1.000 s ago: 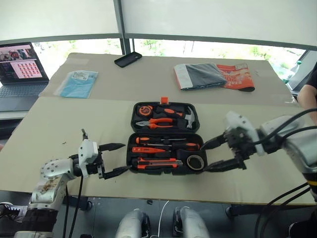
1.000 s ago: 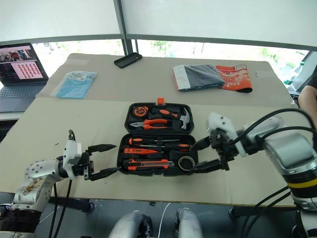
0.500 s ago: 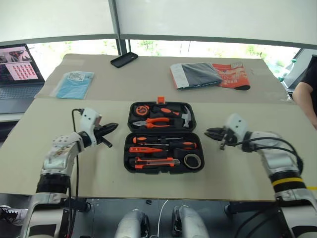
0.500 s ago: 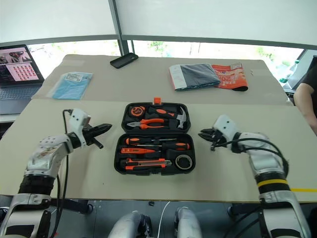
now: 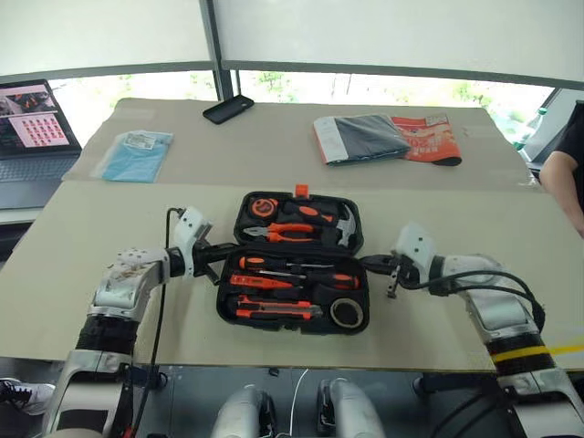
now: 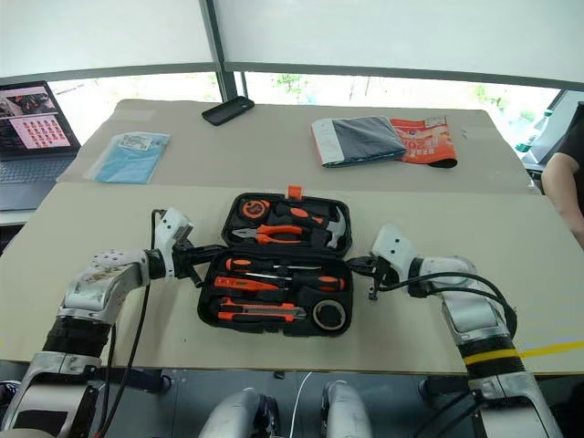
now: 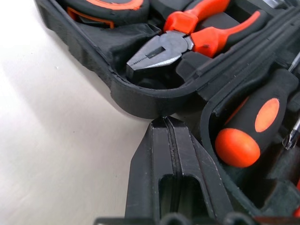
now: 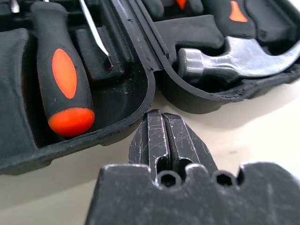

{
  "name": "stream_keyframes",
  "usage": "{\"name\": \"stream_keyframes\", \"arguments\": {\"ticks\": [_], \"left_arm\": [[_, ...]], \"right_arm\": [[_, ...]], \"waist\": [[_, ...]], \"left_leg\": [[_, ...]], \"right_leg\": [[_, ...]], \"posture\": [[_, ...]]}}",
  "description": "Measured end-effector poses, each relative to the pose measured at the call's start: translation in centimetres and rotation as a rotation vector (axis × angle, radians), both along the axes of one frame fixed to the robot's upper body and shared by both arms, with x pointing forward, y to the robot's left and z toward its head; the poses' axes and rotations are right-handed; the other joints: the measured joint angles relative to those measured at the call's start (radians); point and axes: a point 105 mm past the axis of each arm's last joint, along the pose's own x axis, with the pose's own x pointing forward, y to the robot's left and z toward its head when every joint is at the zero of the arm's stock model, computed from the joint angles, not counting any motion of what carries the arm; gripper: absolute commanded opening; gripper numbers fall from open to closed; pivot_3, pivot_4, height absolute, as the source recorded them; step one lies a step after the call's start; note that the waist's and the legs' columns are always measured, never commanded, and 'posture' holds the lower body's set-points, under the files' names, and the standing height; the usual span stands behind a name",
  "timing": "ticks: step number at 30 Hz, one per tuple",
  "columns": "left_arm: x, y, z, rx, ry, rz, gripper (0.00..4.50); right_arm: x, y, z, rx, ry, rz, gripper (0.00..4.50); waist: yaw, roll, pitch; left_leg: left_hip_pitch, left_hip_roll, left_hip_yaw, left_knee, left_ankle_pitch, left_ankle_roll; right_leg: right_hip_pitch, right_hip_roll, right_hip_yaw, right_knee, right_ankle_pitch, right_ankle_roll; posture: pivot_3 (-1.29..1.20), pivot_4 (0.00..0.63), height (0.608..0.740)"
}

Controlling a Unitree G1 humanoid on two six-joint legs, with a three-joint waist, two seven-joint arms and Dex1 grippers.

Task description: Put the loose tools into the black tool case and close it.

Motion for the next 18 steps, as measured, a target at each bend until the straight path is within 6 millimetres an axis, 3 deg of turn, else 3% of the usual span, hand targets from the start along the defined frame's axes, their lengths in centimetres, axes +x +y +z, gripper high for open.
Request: {"name": "stream_keyframes", "arguments": {"ticks": [4,7,11,14,17,18], "left_arm": [[-0.5,0.3,0.3,0.013,0.007,0.003,0.0],[-1.0,1.4,1.0,-0.015,0.052,0.037,0.68],[-1.7,3.7,2.8,0.016,0.131,0.098,2.05],[-1.8,3.8,3.7,-0.026,0.2,0.095,3.28],[-0.4,3.2,4.8,-0.108,0.223,0.117,4.34],[0.3,3.3,5.2,-0.118,0.235,0.147,4.45]], "right_arm": [[-0.4,-0.2,-0.2,-0.027,-0.009,-0.004,0.04],[-0.6,-1.1,-0.1,-0.016,0.043,-0.039,0.75],[-0.4,-3.7,2.8,0.023,0.065,-0.115,2.05],[-1.0,-3.8,4.7,0.106,0.182,-0.156,3.24],[-1.6,-3.2,5.6,0.149,0.407,-0.218,4.25],[-1.5,-3.0,6.2,0.152,0.469,-0.248,4.4]], "waist": [[0.0,0.0,0.0],[0.001,0.0,0.001],[0.002,0.0,0.001],[0.004,0.0,0.001],[0.01,-0.001,0.002],[0.011,-0.001,0.002]], "left_leg": [[0.0,0.0,0.0,0.0,0.0,0.0],[0.0,0.0,-0.001,0.001,0.0,0.0],[0.0,0.0,-0.002,0.0,0.0,0.0],[0.0,0.0,-0.003,0.0,0.0,0.0],[-0.002,0.0,-0.004,0.002,0.0,0.0],[-0.002,0.0,-0.004,0.002,0.0,0.0]], "right_leg": [[0.0,0.0,0.0,0.0,0.0,0.0],[0.0,-0.001,0.0,0.0,0.0,0.0],[0.0,-0.001,0.0,0.001,0.0,0.0],[0.0,-0.001,0.0,0.001,0.0,0.0],[-0.001,-0.002,-0.001,0.001,0.0,-0.001],[-0.001,-0.002,-0.001,0.001,0.001,-0.001]], "posture": [[0.0,0.15,0.74],[0.0,0.15,0.74],[0.0,0.15,0.74],[0.0,0.15,0.74],[0.0,0.15,0.74],[0.0,0.15,0.74]]}}
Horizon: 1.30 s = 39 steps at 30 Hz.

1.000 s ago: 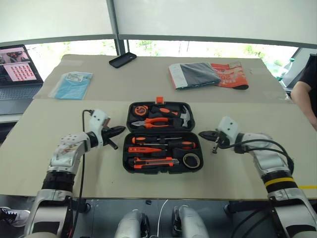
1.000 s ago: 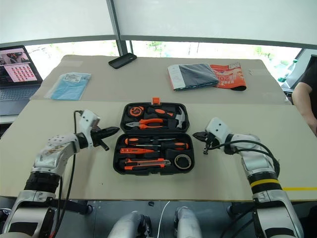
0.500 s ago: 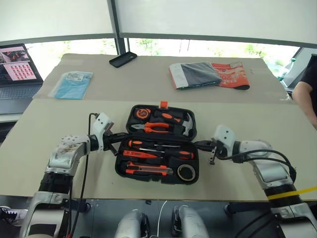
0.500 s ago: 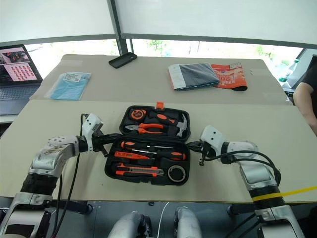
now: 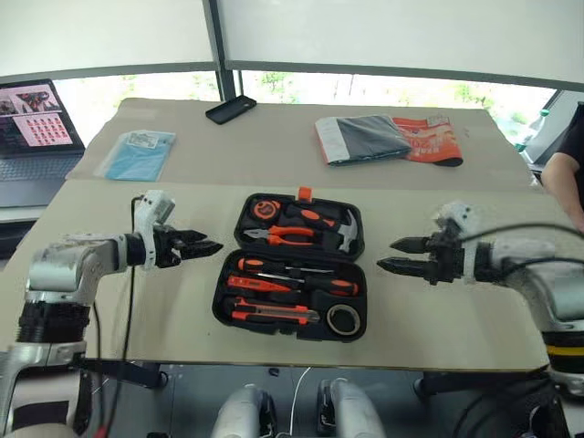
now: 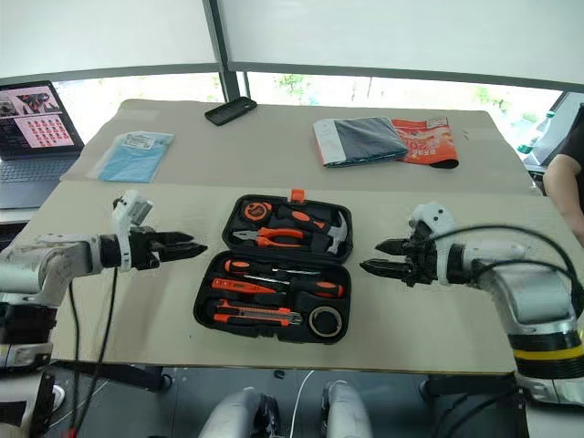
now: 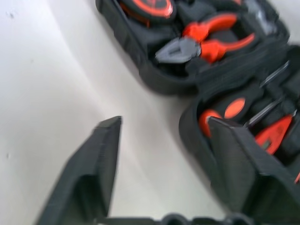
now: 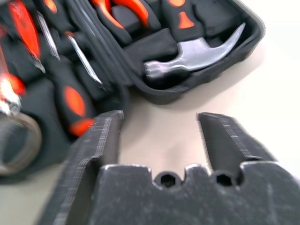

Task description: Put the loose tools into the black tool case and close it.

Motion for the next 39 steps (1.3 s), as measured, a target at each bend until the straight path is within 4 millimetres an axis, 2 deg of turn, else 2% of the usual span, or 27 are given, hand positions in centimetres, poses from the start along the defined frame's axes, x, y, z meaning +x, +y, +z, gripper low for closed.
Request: {"name": "stream_keyframes", "arguments": {"ticks": [2,4,8,13,19,20,21,22,23,24,29,31,32,33,36,39], "left_arm": [[1.3,-0.1,0.6,-0.016,0.052,0.049,4.45],[2.4,-1.2,1.0,-0.068,0.111,0.073,4.45],[3.0,-3.2,-0.1,-0.075,0.224,0.052,4.45],[3.5,-2.8,-1.6,-0.026,0.276,0.093,4.45],[4.6,-2.9,-1.7,-0.012,0.253,0.127,4.45],[4.6,-2.9,-1.8,-0.012,0.254,0.125,4.5],[4.6,-3.0,-1.8,-0.013,0.256,0.124,4.5],[4.6,-3.0,-1.9,-0.015,0.26,0.125,3.95],[4.7,-3.1,-2.0,-0.017,0.269,0.124,3.77],[4.7,-3.3,-2.2,-0.013,0.276,0.122,3.29],[4.8,-3.6,-2.6,-0.037,0.289,0.123,1.48],[5.1,-4.1,-2.5,-0.113,0.284,0.124,0.72],[5.2,-4.2,-2.4,-0.14,0.276,0.126,0.38],[5.3,-4.2,-2.2,-0.181,0.268,0.132,0.12],[5.1,-3.4,-2.3,-0.292,0.241,0.147,0.04],[4.7,-3.1,-2.2,-0.332,0.216,0.135,0.04]], "right_arm": [[0.8,0.5,1.3,0.007,0.076,-0.059,4.4],[1.8,1.2,1.7,0.04,0.134,-0.11,4.4],[4.0,1.9,0.4,0.042,0.261,-0.234,4.4],[5.5,0.6,-0.8,-0.024,0.278,-0.346,4.4],[6.2,1.7,-2.9,-0.051,0.313,-0.371,4.4],[6.3,1.7,-3.0,-0.054,0.313,-0.373,3.86],[6.3,1.7,-3.1,-0.055,0.315,-0.376,3.67],[6.3,1.8,-3.1,-0.051,0.316,-0.374,3.3],[6.4,2.0,-3.0,-0.048,0.316,-0.367,3.02],[6.4,2.2,-3.0,-0.048,0.316,-0.363,2.59],[6.6,2.8,-2.8,-0.039,0.318,-0.352,0.95],[6.9,3.0,-2.8,0.021,0.353,-0.378,0.24],[7.0,3.0,-2.7,0.046,0.367,-0.392,0.03],[7.1,3.1,-2.6,0.085,0.376,-0.399,0.0],[7.4,3.0,-2.7,0.194,0.325,-0.401,0.0],[7.2,3.0,-2.7,0.23,0.229,-0.361,0.0]], "waist": [[0.001,0.0,0.0],[0.002,-0.001,0.0],[-0.002,-0.001,0.0],[-0.007,-0.001,0.0],[-0.017,-0.001,0.0],[-0.017,-0.001,0.0],[-0.017,-0.001,0.0],[-0.017,-0.001,0.0],[-0.017,-0.001,0.0],[-0.017,-0.001,0.0],[-0.015,-0.001,0.0],[-0.014,-0.001,0.0],[-0.014,-0.001,0.0],[-0.015,-0.001,0.0],[-0.018,-0.001,0.0],[-0.021,-0.001,0.0]], "left_leg": [[0.0,0.0,0.0,0.0,0.0,0.0],[-0.001,-0.001,0.0,0.0,0.0,0.001],[-0.003,-0.003,0.003,0.0,0.0,0.001],[-0.004,-0.003,0.003,-0.002,0.0,0.001],[-0.001,-0.004,0.005,-0.002,0.0,0.001],[0.0,-0.003,0.005,-0.002,0.0,0.0],[0.0,-0.003,0.005,-0.002,0.0,0.0],[0.0,-0.003,0.005,-0.002,0.0,0.0],[0.001,-0.003,0.005,-0.002,0.001,0.0],[0.001,-0.003,0.005,-0.002,0.001,-0.001],[0.001,-0.003,0.005,-0.002,0.001,-0.001],[0.001,-0.003,0.005,-0.001,0.001,-0.001],[0.001,-0.003,0.004,-0.001,0.001,-0.002],[0.001,-0.003,0.004,-0.001,0.001,-0.002],[0.0,-0.003,0.004,-0.002,0.001,-0.002],[-0.001,-0.003,0.005,-0.002,0.002,-0.002]], "right_leg": [[0.0,0.001,0.0,0.0,0.0,0.0],[0.0,0.002,-0.001,0.0,0.0,0.0],[-0.002,0.005,-0.001,0.001,0.004,-0.006],[-0.002,0.006,-0.003,0.001,0.003,-0.004],[-0.001,0.006,-0.003,0.0,0.002,-0.002],[-0.001,0.006,-0.003,0.001,0.001,-0.001],[-0.001,0.005,-0.002,0.001,-0.001,0.002],[-0.001,0.005,-0.002,0.002,-0.001,0.002],[-0.001,0.005,-0.001,0.003,-0.001,0.002],[-0.001,0.004,-0.001,0.003,-0.001,0.002],[-0.001,0.003,0.0,0.004,0.0,0.001],[-0.001,0.002,0.0,0.004,0.001,-0.001],[-0.001,0.002,-0.001,0.004,0.003,-0.004],[-0.001,0.002,-0.001,0.004,0.004,-0.005],[-0.002,0.002,-0.001,0.003,0.004,-0.005],[-0.002,0.004,-0.001,0.003,0.004,-0.005]], "posture": [[0.0,0.15,0.74],[0.0,0.15,0.74],[0.0,0.15,0.74],[0.0,0.15,0.74],[0.0,0.15,0.74],[0.0,0.15,0.74],[0.0,0.15,0.74],[0.0,0.15,0.74],[0.0,0.15,0.74],[0.0,0.15,0.74],[0.0,0.15,0.74],[0.0,0.15,0.74],[0.0,0.15,0.74],[0.0,0.15,0.74],[0.0,0.15,0.74],[0.0,0.15,0.74]]}}
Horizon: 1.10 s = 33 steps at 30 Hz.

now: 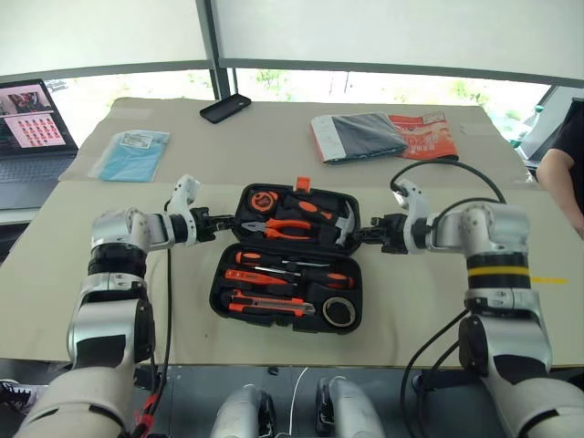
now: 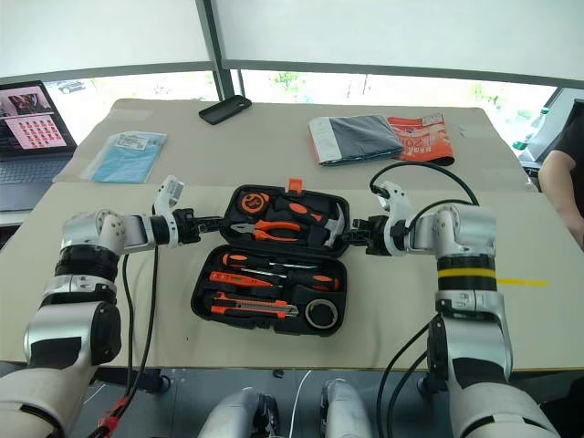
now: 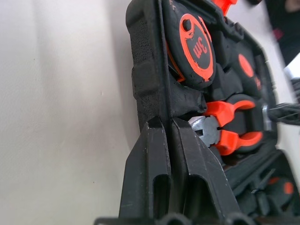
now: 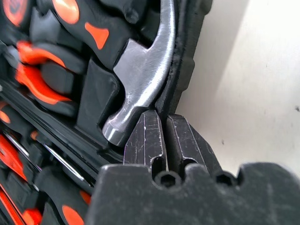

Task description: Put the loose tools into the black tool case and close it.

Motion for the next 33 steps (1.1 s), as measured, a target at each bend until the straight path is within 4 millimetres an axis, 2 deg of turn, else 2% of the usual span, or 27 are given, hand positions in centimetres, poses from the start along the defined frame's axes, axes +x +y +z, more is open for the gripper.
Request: {"name": "stream_keyframes", "arguments": {"ticks": [3,7,12,14,18,19,20,21,24,25,26,27,30,33], "left_arm": [[-0.7,0.5,0.4,-0.002,-0.168,-0.019,0.04],[-2.6,1.1,0.8,0.067,-0.49,-0.057,0.04],[-5.0,1.6,0.5,0.197,-0.722,-0.086,0.04],[-6.0,1.8,0.3,0.283,-0.835,-0.108,0.04],[-8.9,2.4,-0.5,0.504,-1.065,-0.242,0.04],[-9.5,2.7,-1.1,0.543,-1.093,-0.267,0.73],[-9.7,2.8,-1.4,0.57,-1.104,-0.287,0.85],[-10.1,3.4,-2.4,0.61,-1.081,-0.31,1.17],[-11.6,5.3,-6.1,0.646,-0.954,-0.294,2.3],[-11.6,5.4,-6.0,0.648,-0.957,-0.29,2.64],[-11.6,5.6,-6.0,0.656,-0.947,-0.292,2.96],[-11.5,5.9,-5.8,0.662,-0.941,-0.29,3.04],[-11.4,7.9,-5.3,0.694,-0.881,-0.224,3.04],[-11.1,9.2,-4.8,0.696,-0.835,-0.17,3.04]], "right_arm": [[-0.4,0.2,0.7,-0.081,-0.256,0.082,0.0],[-1.5,0.4,1.4,-0.271,-0.673,0.219,0.0],[-3.1,0.5,1.3,-0.434,-0.925,0.326,0.0],[-3.8,0.6,1.1,-0.532,-1.053,0.378,0.0],[-5.5,0.3,0.2,-0.762,-1.335,0.516,0.0],[-6.0,0.2,-0.2,-0.796,-1.388,0.549,0.38],[-6.3,0.1,-0.4,-0.807,-1.413,0.568,0.76],[-6.6,-0.1,-0.9,-0.816,-1.427,0.591,0.95],[-7.9,-2.6,-4.4,-0.877,-1.325,0.678,2.04],[-8.1,-2.9,-5.2,-0.881,-1.304,0.689,2.35],[-8.1,-2.9,-4.9,-0.882,-1.325,0.68,2.65],[-8.2,-3.1,-4.7,-0.887,-1.333,0.68,2.98],[-8.6,-5.6,-4.1,-0.905,-1.273,0.59,2.98],[-9.3,-7.8,-4.2,-0.839,-1.117,0.482,2.22]], "waist": [[-0.003,0.0,0.0],[-0.005,0.0,0.0],[-0.003,0.0,0.0],[-0.002,0.0,0.0],[-0.001,0.0,0.0],[0.0,0.0,0.0],[0.002,0.0,0.0],[0.002,0.0,0.0],[0.005,-0.001,0.0],[0.007,-0.001,0.0],[0.008,0.0,0.0],[0.008,0.0,0.0],[0.009,0.0,0.0],[0.013,0.0,0.0]], "left_leg": [[0.0,0.0,0.001,-0.001,0.0,0.0],[0.0,-0.001,0.003,-0.007,0.0,0.0],[0.003,-0.001,0.004,-0.009,0.0,-0.001],[0.006,-0.001,0.005,-0.009,-0.001,-0.004],[0.012,0.0,0.006,-0.012,-0.004,-0.01],[0.015,0.0,0.008,-0.013,-0.004,-0.01],[0.017,0.0,0.009,-0.014,-0.004,-0.01],[0.018,0.001,0.009,-0.015,-0.004,-0.011],[0.017,0.003,0.009,-0.014,-0.003,-0.011],[0.016,0.003,0.009,-0.014,-0.003,-0.011],[0.017,0.003,0.009,-0.014,-0.002,-0.012],[0.017,0.003,0.009,-0.014,-0.002,-0.012],[0.016,0.004,0.008,-0.015,-0.001,-0.009],[0.016,0.004,0.007,-0.015,0.001,-0.002]], "right_leg": [[-0.001,0.001,0.0,-0.001,0.0,0.0],[-0.002,0.002,-0.001,-0.002,0.0,0.001],[-0.001,0.002,0.0,-0.006,-0.002,0.002],[0.001,0.001,0.0,-0.006,-0.005,0.007],[0.004,-0.004,0.003,-0.005,-0.006,0.007],[0.005,-0.004,0.004,-0.006,-0.007,0.007],[0.006,-0.005,0.005,-0.005,-0.007,0.007],[0.006,-0.005,0.005,-0.005,-0.007,0.007],[0.005,-0.005,0.004,-0.004,-0.007,0.007],[0.005,-0.005,0.004,-0.004,-0.007,0.006],[0.004,-0.005,0.005,-0.003,-0.006,0.006],[0.005,-0.005,0.005,-0.002,-0.006,0.006],[0.005,-0.005,0.005,-0.003,-0.007,0.006],[0.006,-0.006,0.006,-0.004,-0.007,0.005]], "posture": [[0.0,0.15,0.74],[0.0,0.15,0.74],[0.0,0.15,0.74],[0.0,0.15,0.74],[0.0,0.15,0.74],[0.0,0.15,0.74],[0.0,0.15,0.74],[0.0,0.15,0.74],[0.0,0.15,0.74],[0.0,0.15,0.74],[0.0,0.15,0.74],[0.0,0.15,0.74],[0.0,0.15,0.74],[0.0,0.15,0.74]]}}
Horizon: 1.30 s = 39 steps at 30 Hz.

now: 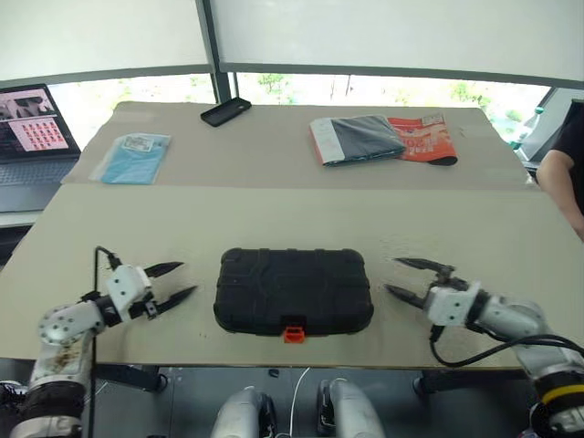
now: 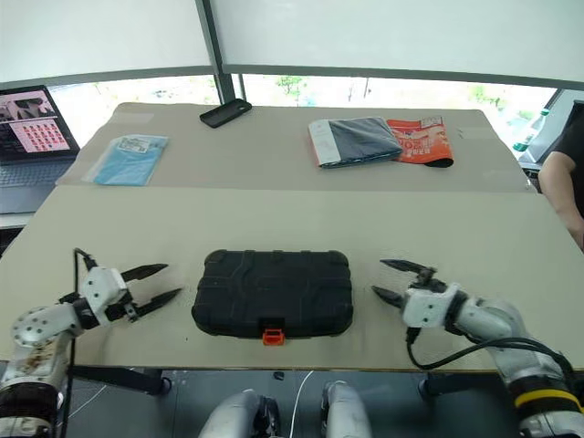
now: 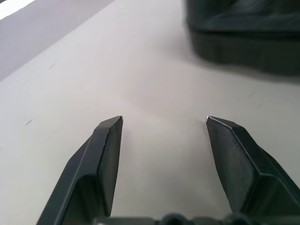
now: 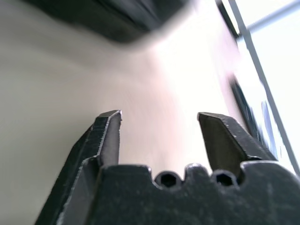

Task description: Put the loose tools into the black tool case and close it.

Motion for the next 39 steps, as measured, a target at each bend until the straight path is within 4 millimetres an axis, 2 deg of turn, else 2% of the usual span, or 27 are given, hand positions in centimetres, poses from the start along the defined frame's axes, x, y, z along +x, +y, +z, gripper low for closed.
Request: {"name": "stream_keyframes", "arguments": {"ticks": [1,2,4,5,6,7,9,12,15,18,23,29,31,33,35,39], "left_arm": [[0.3,0.0,0.1,-0.02,0.022,0.016,2.53],[0.9,-0.4,0.4,-0.05,0.034,0.019,2.36],[3.0,-2.0,1.9,-0.129,0.031,0.012,1.47],[3.5,-2.6,2.6,-0.139,0.019,0.0,1.27],[4.1,-3.6,3.2,-0.151,0.016,-0.023,0.8],[4.9,-4.7,3.8,-0.163,0.008,-0.051,0.39],[5.9,-6.4,4.5,-0.16,0.01,-0.099,0.06],[7.6,-8.2,4.2,-0.123,0.066,-0.135,0.06],[8.7,-9.2,3.3,-0.059,0.107,-0.158,0.06],[8.8,-9.8,2.3,0.002,0.158,-0.206,0.06],[8.0,-10.2,0.9,-0.036,0.26,-0.294,0.06],[6.6,-8.2,1.0,-0.073,0.303,-0.297,0.06],[5.1,-6.7,0.4,-0.107,0.333,-0.273,0.06],[4.1,-6.3,0.2,-0.157,0.344,-0.25,0.06],[3.2,-6.4,0.5,-0.188,0.336,-0.241,0.06],[3.2,-6.0,1.0,-0.212,0.309,-0.171,0.06]], "right_arm": [[-0.8,-0.1,-0.1,0.08,0.092,-0.014,1.77],[-1.9,0.1,-0.2,0.154,0.19,-0.017,1.47],[-4.7,1.8,-0.2,0.227,0.392,0.068,0.72],[-5.2,2.7,0.2,0.238,0.415,0.109,0.52],[-5.7,3.6,0.8,0.254,0.436,0.143,0.09],[-6.3,4.3,0.9,0.249,0.475,0.173,0.0],[-7.3,5.4,0.5,0.235,0.534,0.209,0.0],[-8.3,6.9,-0.7,0.213,0.609,0.242,0.0],[-8.3,8.2,-1.7,0.19,0.625,0.254,0.0],[-7.5,8.9,-2.1,0.169,0.611,0.235,0.0],[-6.1,11.0,-2.3,0.163,0.566,0.257,0.0],[-1.8,11.5,-1.6,0.17,0.431,0.161,0.0],[1.1,11.0,-1.1,0.173,0.334,0.078,0.0],[3.2,11.1,-0.9,0.212,0.288,0.022,0.0],[4.5,11.3,-0.8,0.224,0.264,0.0,0.0],[5.2,11.2,-0.7,0.223,0.252,0.004,0.0]], "waist": [[0.003,0.0,0.0],[0.01,0.0,0.0],[0.024,0.0,0.0],[0.024,-0.001,0.0],[0.023,-0.002,-0.001],[0.023,-0.002,-0.001],[0.021,-0.003,-0.001],[0.022,-0.004,0.0],[0.02,-0.004,0.0],[0.019,-0.005,0.0],[0.016,-0.006,0.001],[0.001,-0.007,0.001],[-0.004,-0.007,0.002],[-0.005,-0.006,0.002],[-0.004,-0.006,0.002],[0.002,-0.006,0.002]], "left_leg": [[0.0,0.0,-0.001,0.0,0.0,0.0],[-0.001,0.0,-0.003,0.001,0.0,0.001],[-0.002,0.0,-0.007,0.003,-0.003,0.006],[-0.002,0.0,-0.007,0.004,-0.004,0.007],[-0.002,0.0,-0.007,0.005,-0.005,0.006],[-0.002,0.0,-0.007,0.005,-0.007,0.005],[-0.001,0.0,-0.007,0.005,-0.007,0.005],[-0.003,0.0,-0.007,0.005,-0.004,0.008],[-0.005,-0.001,-0.006,0.005,-0.001,0.004],[-0.008,-0.001,-0.006,0.008,-0.001,0.004],[-0.01,0.0,-0.007,0.013,-0.002,0.006],[-0.012,0.0,-0.007,0.016,-0.003,0.006],[-0.013,0.0,-0.008,0.016,-0.002,0.006],[-0.013,0.0,-0.007,0.016,-0.002,0.005],[-0.014,0.0,-0.007,0.016,-0.002,0.005],[-0.014,-0.001,-0.008,0.016,-0.002,0.005]], "right_leg": [[0.001,0.0,0.0,-0.001,0.0,0.0],[0.001,0.0,0.0,-0.001,0.0,0.0],[0.002,-0.001,-0.003,-0.001,0.0,0.0],[0.003,0.0,-0.003,-0.001,0.001,0.0],[0.003,0.0,-0.003,-0.001,0.001,0.001],[0.004,0.0,-0.003,-0.001,0.002,0.001],[0.004,0.001,-0.003,-0.001,0.002,0.001],[0.002,0.004,-0.004,-0.001,0.001,0.001],[0.0,0.007,-0.005,-0.001,0.001,0.001],[-0.002,0.007,-0.005,-0.001,0.001,0.001],[-0.002,0.007,-0.006,0.001,0.001,0.001],[-0.003,0.005,-0.005,0.002,0.002,0.001],[-0.003,0.004,-0.005,0.003,0.001,0.001],[-0.004,0.004,-0.005,0.003,0.001,0.001],[-0.004,0.003,-0.005,0.003,0.002,0.001],[-0.004,0.003,-0.006,0.003,0.001,0.001]], "posture": [[0.0,0.15,0.74],[0.0,0.15,0.74],[0.0,0.15,0.74],[0.0,0.15,0.74],[0.0,0.15,0.74],[0.0,0.15,0.74],[0.0,0.15,0.74],[0.0,0.15,0.74],[0.0,0.15,0.74],[0.0,0.15,0.74],[0.0,0.15,0.74],[0.0,0.15,0.74],[0.0,0.15,0.74],[0.0,0.15,0.74],[0.0,0.15,0.74],[0.0,0.15,0.74]]}}
